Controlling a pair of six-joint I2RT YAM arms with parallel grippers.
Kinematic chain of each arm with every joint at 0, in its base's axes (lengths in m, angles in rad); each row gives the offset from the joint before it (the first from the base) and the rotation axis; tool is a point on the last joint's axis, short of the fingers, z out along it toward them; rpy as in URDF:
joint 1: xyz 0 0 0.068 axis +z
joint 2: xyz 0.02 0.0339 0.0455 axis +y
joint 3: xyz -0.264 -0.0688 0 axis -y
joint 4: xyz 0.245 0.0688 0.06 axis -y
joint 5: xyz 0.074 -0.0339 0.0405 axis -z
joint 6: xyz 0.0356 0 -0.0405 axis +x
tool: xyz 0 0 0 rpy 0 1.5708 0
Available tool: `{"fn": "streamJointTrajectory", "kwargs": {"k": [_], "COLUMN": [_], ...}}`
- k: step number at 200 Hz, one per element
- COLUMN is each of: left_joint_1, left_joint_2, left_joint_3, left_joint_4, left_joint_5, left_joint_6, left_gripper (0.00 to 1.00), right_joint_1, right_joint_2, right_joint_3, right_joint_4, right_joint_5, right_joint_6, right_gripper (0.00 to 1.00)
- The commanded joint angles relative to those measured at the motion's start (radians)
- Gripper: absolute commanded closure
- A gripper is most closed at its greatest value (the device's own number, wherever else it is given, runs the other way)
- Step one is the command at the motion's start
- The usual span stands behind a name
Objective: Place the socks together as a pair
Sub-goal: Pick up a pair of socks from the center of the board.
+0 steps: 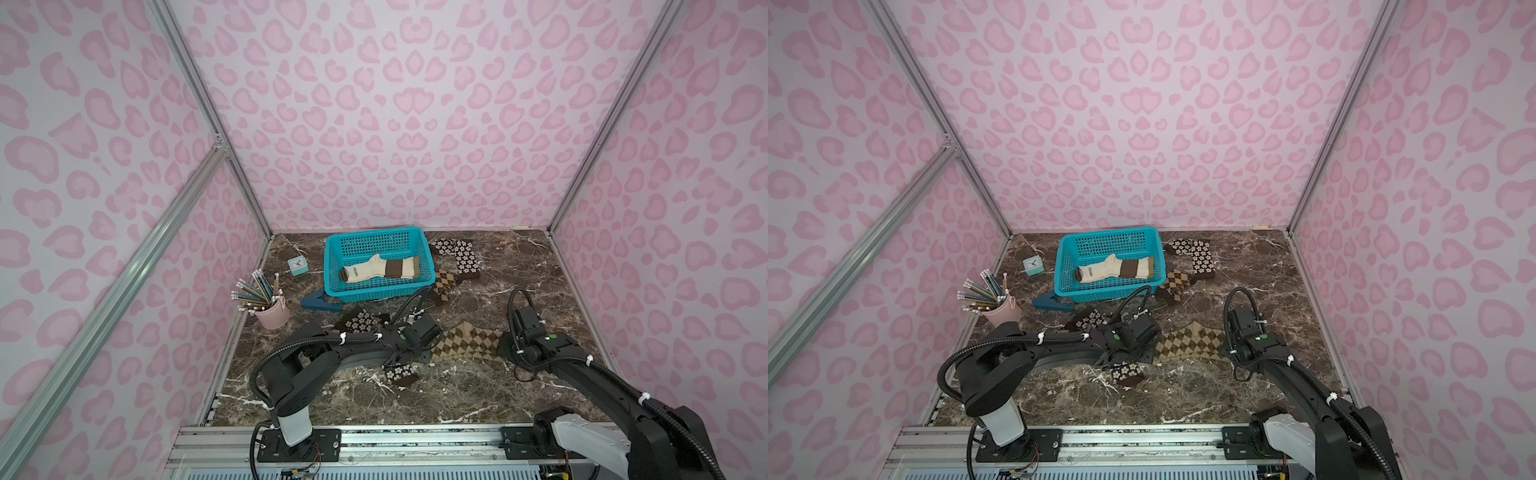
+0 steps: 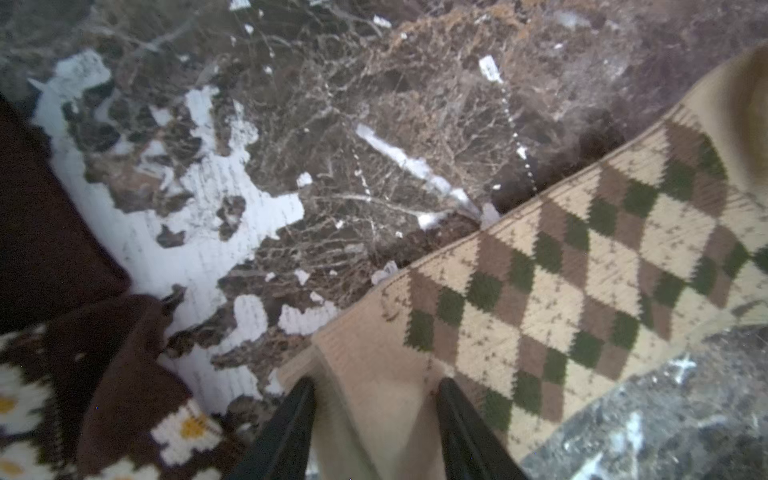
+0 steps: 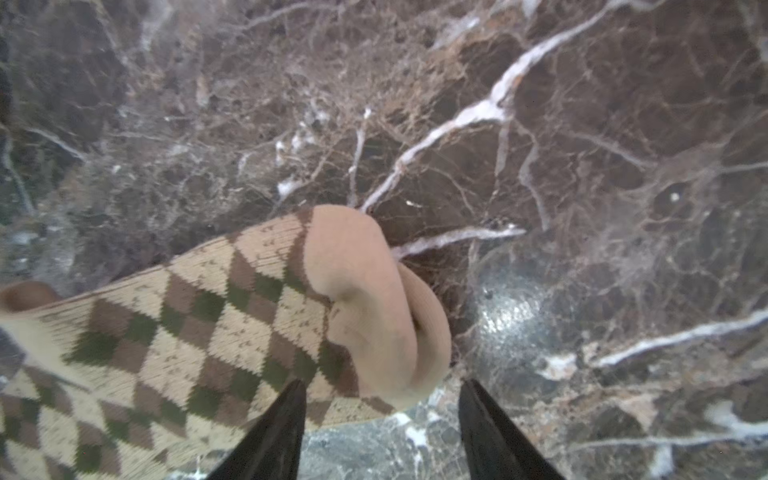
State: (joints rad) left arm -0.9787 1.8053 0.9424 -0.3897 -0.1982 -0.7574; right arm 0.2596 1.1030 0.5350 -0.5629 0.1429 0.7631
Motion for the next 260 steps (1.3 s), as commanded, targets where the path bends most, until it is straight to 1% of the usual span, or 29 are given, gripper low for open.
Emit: {"fn": "streamJointTrajectory", "kwargs": {"k": [1,15,28,31,39,49,61,74,83,112,166,178,195,212,234,247,260], "left_joint_1": [0.001,0.001,0.002,0.002,0.001,0.002,0.002,0.001,0.001,0.001,0.0,0.002,0.013,0.043,0.116,0.179,0.26], "left_joint_2": [0.026,0.031,0.03,0.029,0.027,0.023,0.02,0.016,0.013,-0.021,-0.18,-0.215,-0.262,-0.313,-0.37,-0.393,-0.403], "left_joint_3": [0.007,0.005,0.004,0.004,0.003,0.002,0.001,0.002,0.002,0.007,0.074,0.097,0.134,0.172,0.233,0.268,0.298], "left_joint_4": [0.048,0.051,0.054,0.052,0.051,0.054,0.055,0.057,0.06,0.061,0.016,-0.007,-0.049,-0.089,-0.165,-0.21,-0.254], "left_joint_5": [0.005,0.005,0.005,0.004,0.003,0.005,0.008,0.008,0.012,0.014,0.005,-0.003,-0.014,-0.017,-0.034,-0.037,-0.029], "left_joint_6": [0.007,0.01,0.013,0.012,0.016,0.02,0.023,0.027,0.033,0.044,0.076,0.087,0.101,0.118,0.155,0.183,0.204], "left_gripper": [0.57,0.63,0.63,0.67,0.7,0.73,0.77,0.81,0.85,0.96,0.96,0.96,0.96,0.97,0.96,0.96,0.97], "right_joint_1": [0.001,0.002,0.003,0.002,0.0,-0.005,-0.004,0.001,0.004,0.023,0.045,0.066,0.11,0.158,0.236,0.279,0.311], "right_joint_2": [0.04,0.074,0.094,0.097,0.104,0.12,0.137,0.134,0.123,0.04,-0.154,-0.18,-0.198,-0.179,-0.106,-0.039,0.038], "right_joint_3": [0.003,0.005,-0.001,-0.004,-0.01,-0.008,-0.001,-0.004,-0.008,-0.001,0.085,0.126,0.203,0.288,0.41,0.479,0.542], "right_joint_4": [0.029,0.037,0.048,0.053,0.064,0.075,0.077,0.092,0.1,0.086,0.033,0.018,-0.01,-0.006,0.009,0.04,0.089], "right_joint_5": [0.029,0.027,0.034,0.039,0.053,0.046,0.044,0.043,0.037,0.034,-0.012,-0.014,0.013,-0.002,0.006,0.001,-0.015], "right_joint_6": [0.021,0.023,0.024,0.025,0.036,0.03,0.03,0.026,0.025,0.015,-0.024,-0.03,-0.033,-0.047,-0.055,-0.068,-0.09], "right_gripper": [0.4,0.44,0.49,0.5,0.54,0.64,0.79,0.93,1.0,1.0,1.0,1.0,1.0,1.0,1.0,1.0,1.0]}}
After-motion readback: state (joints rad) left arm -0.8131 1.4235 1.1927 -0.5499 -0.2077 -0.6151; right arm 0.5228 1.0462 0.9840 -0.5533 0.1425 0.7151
